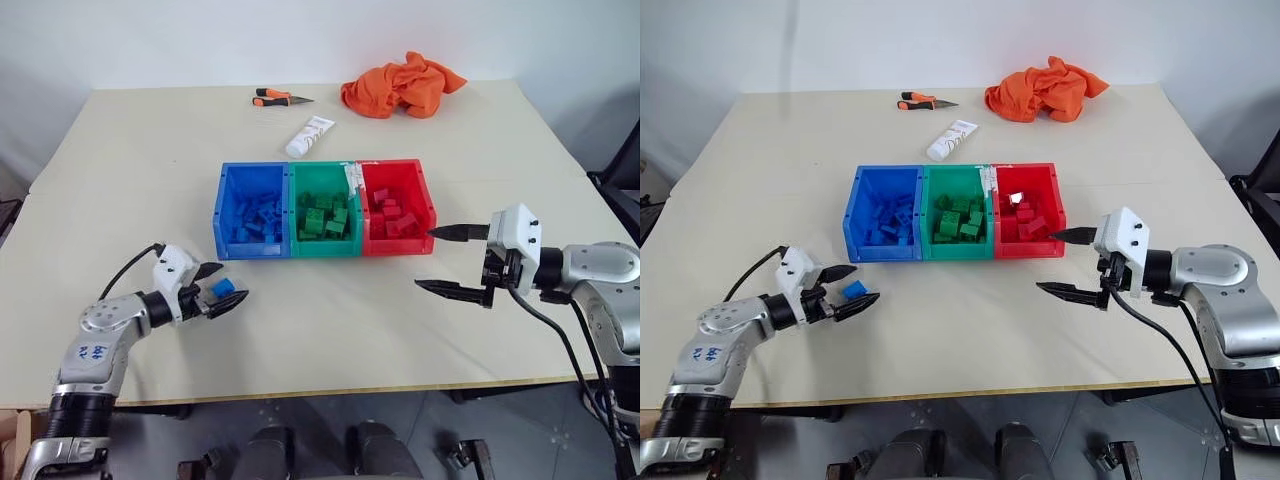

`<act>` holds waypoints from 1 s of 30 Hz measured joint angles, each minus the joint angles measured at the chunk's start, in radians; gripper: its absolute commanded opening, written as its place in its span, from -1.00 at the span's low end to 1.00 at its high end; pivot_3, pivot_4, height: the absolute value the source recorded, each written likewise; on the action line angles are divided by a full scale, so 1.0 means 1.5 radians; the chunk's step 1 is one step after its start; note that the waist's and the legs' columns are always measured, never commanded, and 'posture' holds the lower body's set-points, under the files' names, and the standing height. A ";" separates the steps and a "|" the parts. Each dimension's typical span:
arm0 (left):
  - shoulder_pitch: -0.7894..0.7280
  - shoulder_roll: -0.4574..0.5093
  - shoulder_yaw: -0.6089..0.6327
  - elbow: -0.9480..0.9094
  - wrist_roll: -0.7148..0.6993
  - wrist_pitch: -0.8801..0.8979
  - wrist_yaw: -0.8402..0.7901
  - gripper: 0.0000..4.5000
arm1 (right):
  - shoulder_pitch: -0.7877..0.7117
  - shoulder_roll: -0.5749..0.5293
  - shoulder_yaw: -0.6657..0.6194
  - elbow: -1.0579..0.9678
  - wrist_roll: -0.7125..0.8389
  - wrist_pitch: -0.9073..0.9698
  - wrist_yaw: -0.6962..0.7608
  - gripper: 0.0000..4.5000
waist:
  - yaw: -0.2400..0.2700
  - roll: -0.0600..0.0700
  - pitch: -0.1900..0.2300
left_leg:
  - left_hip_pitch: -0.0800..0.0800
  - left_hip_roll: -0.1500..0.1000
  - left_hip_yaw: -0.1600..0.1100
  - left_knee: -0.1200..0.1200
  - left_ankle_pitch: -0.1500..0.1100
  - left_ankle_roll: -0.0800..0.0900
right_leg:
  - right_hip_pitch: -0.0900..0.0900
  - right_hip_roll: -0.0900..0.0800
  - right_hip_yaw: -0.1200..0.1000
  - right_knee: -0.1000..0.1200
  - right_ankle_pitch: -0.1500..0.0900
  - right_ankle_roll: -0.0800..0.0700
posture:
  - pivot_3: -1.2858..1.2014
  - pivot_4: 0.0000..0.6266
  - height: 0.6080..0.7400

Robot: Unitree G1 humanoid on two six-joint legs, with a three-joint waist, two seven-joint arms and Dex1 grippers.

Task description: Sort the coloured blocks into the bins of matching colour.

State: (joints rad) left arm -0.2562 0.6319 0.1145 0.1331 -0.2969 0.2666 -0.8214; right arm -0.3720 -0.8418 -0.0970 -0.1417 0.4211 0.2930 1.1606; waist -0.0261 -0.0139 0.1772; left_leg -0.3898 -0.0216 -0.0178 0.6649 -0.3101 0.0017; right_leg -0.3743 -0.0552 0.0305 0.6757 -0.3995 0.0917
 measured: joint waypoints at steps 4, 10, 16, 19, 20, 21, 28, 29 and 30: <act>-0.001 0.000 -0.012 0.005 0.022 -0.035 -0.001 0.17 | 0.021 -0.003 -0.021 -0.020 0.004 0.009 -0.013 1.00 | 0.001 0.000 0.000 | 0.000 0.000 0.000 0.000 0.000 0.000 | 0.000 0.000 0.000 0.000 0.000 0.000 | 0.03 -0.52 1.00; 0.021 0.003 -0.012 -0.003 0.029 -0.072 -0.007 -0.59 | 0.036 -0.005 -0.028 -0.036 0.007 0.013 -0.021 1.00 | -0.001 0.000 0.000 | 0.000 0.000 0.000 0.000 0.000 0.000 | 0.000 0.000 0.000 0.000 0.000 0.000 | 0.03 -0.52 1.00; 0.049 0.034 0.003 -0.029 0.016 -0.050 -0.016 -0.58 | 0.029 -0.005 -0.027 -0.029 0.006 0.011 -0.025 1.00 | -0.001 0.000 0.000 | 0.000 0.000 0.000 0.000 0.000 0.000 | 0.000 0.000 0.000 0.000 0.000 0.000 | 0.03 -0.52 1.00; 0.055 0.037 0.011 -0.058 0.001 0.004 -0.018 -0.58 | 0.023 -0.005 -0.026 -0.028 0.005 0.008 -0.027 1.00 | -0.001 0.000 0.000 | 0.000 0.000 0.000 0.000 0.000 0.000 | 0.000 0.000 0.000 0.000 0.000 0.000 | 0.03 -0.52 1.00; 0.058 0.038 0.012 -0.068 -0.006 0.019 -0.018 -0.58 | 0.023 -0.005 -0.025 -0.026 0.005 0.008 -0.027 1.00 | 0.000 0.000 0.000 | 0.000 0.000 0.000 0.000 0.000 0.000 | 0.000 0.000 0.000 0.000 0.000 0.000 | 0.03 -0.52 1.00; 0.060 0.038 0.015 -0.080 -0.010 0.032 -0.019 -0.58 | 0.023 -0.005 -0.024 -0.024 0.005 0.008 -0.027 1.00 | 0.000 0.000 0.000 | 0.000 0.000 0.000 0.000 0.000 0.000 | 0.000 0.000 0.000 0.000 0.000 0.000 | 0.03 -0.52 1.00; -0.067 0.031 0.021 -0.137 -0.033 0.096 0.021 -0.58 | 0.021 0.001 -0.021 -0.012 0.004 0.005 -0.032 1.00 | 0.007 0.000 0.000 | 0.000 0.000 0.000 0.001 0.000 0.000 | 0.000 0.000 0.000 0.000 0.000 0.000 | 0.03 -0.52 1.00; -0.088 0.029 0.018 -0.135 -0.029 0.092 0.026 -0.58 | 0.021 0.004 -0.020 -0.012 0.004 0.003 -0.033 1.00 | 0.008 0.000 0.000 | 0.000 0.000 0.000 0.001 0.000 0.000 | 0.000 0.000 0.000 0.000 0.000 0.000 | 0.03 -0.52 1.00; -0.119 0.020 0.009 -0.124 -0.019 0.086 0.033 -0.58 | 0.021 0.006 -0.020 -0.010 0.003 0.001 -0.036 1.00 | 0.010 0.000 0.000 | 0.000 0.000 0.000 0.001 0.000 0.000 | 0.000 0.000 0.000 0.000 0.000 0.000 | 0.03 -0.52 1.00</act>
State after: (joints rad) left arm -0.4351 0.6613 0.1280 -0.0528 -0.3254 0.3951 -0.7713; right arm -0.3405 -0.8324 -0.1263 -0.1569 0.4257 0.2943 1.1060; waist -0.0110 -0.0140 0.1773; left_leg -0.3903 -0.0218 -0.0177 0.6660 -0.3096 0.0013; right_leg -0.3743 -0.0548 0.0307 0.6762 -0.3992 0.0923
